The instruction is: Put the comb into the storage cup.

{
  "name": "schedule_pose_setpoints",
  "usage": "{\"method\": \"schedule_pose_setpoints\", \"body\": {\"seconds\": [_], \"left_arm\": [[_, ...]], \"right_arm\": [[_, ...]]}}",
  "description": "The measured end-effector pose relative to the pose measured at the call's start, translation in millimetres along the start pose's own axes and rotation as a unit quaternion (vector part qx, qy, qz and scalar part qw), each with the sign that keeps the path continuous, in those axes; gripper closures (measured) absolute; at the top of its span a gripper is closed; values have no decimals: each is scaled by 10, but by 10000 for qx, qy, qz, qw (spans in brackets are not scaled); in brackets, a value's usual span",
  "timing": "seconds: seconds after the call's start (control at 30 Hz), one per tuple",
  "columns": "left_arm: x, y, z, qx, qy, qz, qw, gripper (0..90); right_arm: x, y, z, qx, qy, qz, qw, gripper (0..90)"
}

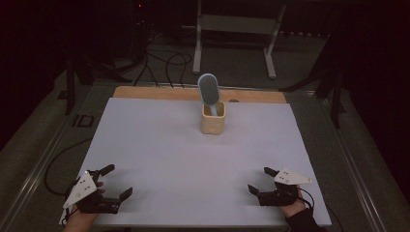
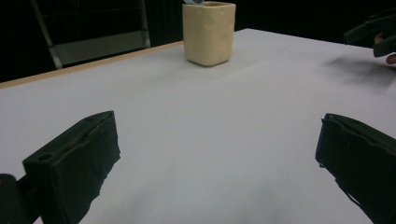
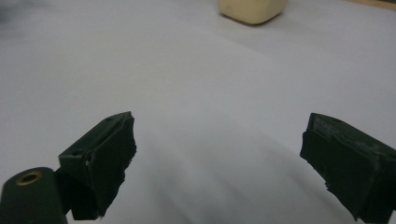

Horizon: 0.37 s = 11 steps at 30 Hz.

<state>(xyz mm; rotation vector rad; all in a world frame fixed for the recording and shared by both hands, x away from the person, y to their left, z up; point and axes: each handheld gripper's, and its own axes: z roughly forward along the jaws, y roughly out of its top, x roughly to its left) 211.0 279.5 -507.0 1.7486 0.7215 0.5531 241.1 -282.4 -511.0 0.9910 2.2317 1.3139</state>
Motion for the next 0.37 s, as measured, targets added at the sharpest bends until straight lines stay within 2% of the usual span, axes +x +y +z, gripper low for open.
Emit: {"method": "schedule_pose_setpoints", "body": {"seconds": [0.37], "left_arm": [[1,-2,-2,0,-4,2,10000,0]], "right_arm": [[-32,-4,60,-48,-74,-6,10000,94]]}}
